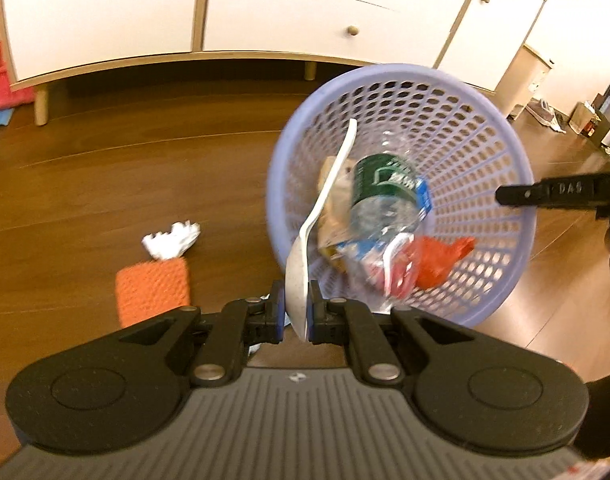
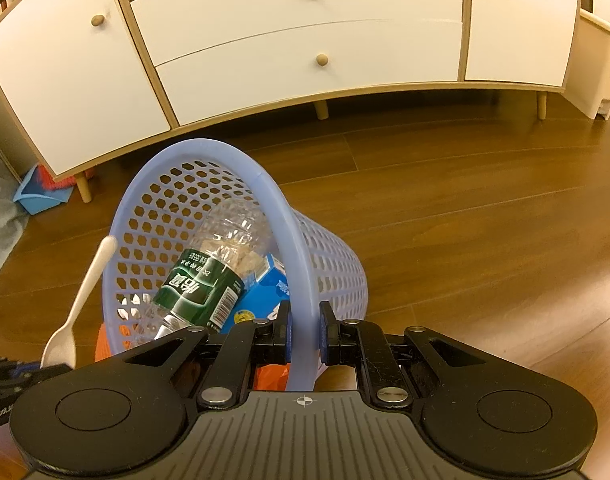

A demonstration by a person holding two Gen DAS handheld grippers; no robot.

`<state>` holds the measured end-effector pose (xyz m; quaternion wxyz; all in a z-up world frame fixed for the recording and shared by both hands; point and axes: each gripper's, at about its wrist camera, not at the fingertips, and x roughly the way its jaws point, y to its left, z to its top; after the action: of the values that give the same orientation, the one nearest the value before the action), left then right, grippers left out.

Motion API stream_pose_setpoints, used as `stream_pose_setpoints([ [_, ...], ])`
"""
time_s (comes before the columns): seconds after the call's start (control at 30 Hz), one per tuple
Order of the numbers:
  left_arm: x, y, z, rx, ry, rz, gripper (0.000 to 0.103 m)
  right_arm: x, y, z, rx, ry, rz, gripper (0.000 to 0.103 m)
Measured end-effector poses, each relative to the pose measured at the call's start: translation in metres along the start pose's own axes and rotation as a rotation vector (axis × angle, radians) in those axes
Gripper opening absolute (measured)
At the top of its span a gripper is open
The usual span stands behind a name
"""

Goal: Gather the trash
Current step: 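Carry the spoon to the wastebasket and release it with the left gripper, then move the left gripper toward the white toothbrush on the floor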

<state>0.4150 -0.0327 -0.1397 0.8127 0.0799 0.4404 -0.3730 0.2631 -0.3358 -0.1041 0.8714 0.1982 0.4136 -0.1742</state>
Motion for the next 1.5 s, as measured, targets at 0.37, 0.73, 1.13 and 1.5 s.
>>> stream_pose_setpoints([
  [0.37,0.021,-0.027,0.026,-0.018,-0.003,-0.049,0.007,-0.001,-0.003,0.000,0.030,0.005,0.003,0.009],
  [0.73,0.036,-0.024,0.031,-0.042,0.003,-0.040,0.005,-0.002,-0.004,-0.001,0.043,0.011,-0.001,0.009],
  [1.13,0.033,-0.013,0.032,-0.072,-0.034,-0.055,0.013,0.002,-0.006,0.000,0.054,0.010,-0.012,0.009],
  [1.5,0.005,0.026,0.015,-0.094,-0.085,0.013,0.030,0.004,-0.005,-0.002,0.066,0.014,-0.025,0.009],
])
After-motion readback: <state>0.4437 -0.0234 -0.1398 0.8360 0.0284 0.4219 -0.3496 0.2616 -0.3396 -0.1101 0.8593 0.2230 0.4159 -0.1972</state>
